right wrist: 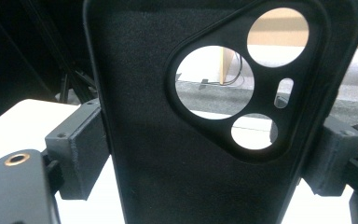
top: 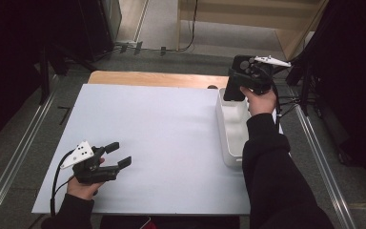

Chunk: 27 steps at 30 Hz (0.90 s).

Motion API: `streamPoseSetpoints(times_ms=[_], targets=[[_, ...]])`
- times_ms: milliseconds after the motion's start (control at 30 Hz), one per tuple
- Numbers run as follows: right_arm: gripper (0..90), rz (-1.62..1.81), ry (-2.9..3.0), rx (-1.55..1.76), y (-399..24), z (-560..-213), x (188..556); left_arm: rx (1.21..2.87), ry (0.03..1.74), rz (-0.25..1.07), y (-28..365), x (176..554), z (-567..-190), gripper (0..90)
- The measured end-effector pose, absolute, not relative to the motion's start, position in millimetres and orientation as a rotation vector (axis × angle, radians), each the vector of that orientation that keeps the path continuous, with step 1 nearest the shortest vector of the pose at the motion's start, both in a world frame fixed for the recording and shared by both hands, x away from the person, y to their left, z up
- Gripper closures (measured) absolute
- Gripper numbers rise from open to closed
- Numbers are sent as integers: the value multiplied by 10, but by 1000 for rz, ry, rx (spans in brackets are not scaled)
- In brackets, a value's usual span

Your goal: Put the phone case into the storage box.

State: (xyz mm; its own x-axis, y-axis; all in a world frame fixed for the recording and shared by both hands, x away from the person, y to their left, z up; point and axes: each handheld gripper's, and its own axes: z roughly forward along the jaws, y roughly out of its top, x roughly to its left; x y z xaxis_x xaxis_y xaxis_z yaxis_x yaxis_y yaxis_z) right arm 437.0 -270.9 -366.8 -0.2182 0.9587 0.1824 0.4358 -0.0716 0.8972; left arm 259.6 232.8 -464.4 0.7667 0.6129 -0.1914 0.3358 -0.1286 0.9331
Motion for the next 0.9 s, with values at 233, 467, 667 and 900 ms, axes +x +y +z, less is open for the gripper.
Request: streamPoseSetpoints(times_ms=[233, 467, 667, 900], targets=[[135, 1227, 1667, 1514, -2695, -3707, 4500, 1736, 743, 286, 2329, 2592, -4639, 243], [134, 1190, 1662, 1515, -2681, -3764, 4575, 1738, 741, 284, 2327, 2598, -4640, 243], [134, 1186, 1651, 1544, -2690, -3852, 4640, 1736, 739, 279, 2311, 2598, -4639, 243], [134, 1162, 1672, 1538, -2643, -3928, 4686, 1734, 740, 278, 2312, 2601, -4639, 243]])
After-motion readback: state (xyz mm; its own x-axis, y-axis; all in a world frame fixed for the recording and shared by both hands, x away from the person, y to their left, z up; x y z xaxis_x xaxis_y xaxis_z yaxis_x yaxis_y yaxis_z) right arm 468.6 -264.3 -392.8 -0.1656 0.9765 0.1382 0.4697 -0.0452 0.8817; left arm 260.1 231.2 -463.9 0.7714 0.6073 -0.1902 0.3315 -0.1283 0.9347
